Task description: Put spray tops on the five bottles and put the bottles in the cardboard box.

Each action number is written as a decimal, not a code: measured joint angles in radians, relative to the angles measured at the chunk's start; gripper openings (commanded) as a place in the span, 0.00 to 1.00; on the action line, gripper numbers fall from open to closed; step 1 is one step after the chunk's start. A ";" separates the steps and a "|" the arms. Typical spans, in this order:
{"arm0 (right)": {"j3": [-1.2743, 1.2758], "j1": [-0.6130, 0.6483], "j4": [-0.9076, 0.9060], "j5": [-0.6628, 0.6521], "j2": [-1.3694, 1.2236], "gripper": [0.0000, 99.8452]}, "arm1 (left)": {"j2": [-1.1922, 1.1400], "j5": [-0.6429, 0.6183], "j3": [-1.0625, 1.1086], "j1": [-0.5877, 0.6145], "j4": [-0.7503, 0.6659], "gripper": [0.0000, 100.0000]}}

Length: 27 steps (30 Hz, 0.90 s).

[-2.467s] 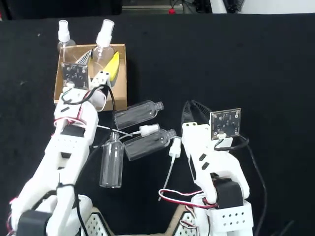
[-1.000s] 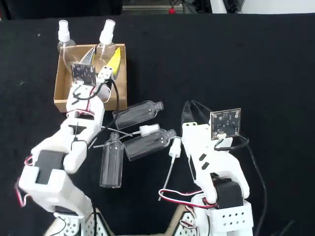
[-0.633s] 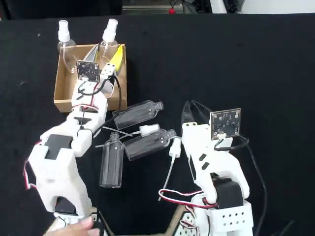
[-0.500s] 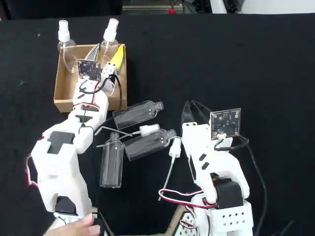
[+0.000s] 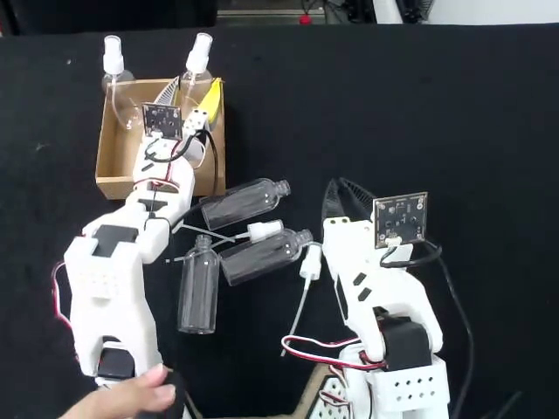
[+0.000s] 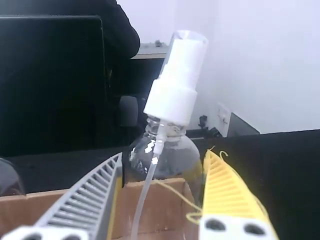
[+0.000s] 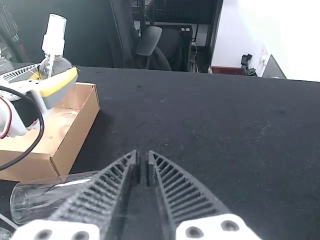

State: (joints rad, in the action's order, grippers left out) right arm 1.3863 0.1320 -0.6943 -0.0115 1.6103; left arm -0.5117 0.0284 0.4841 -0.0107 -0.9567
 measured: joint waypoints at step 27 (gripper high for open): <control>0.048 0.000 0.058 0.000 0.000 0.03 | -0.123 0.000 -0.127 0.015 -0.189 0.19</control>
State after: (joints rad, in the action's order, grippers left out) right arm 1.4339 0.1320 -0.6360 -0.0115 1.6103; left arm -0.6345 0.0284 0.3567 0.0046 -1.1454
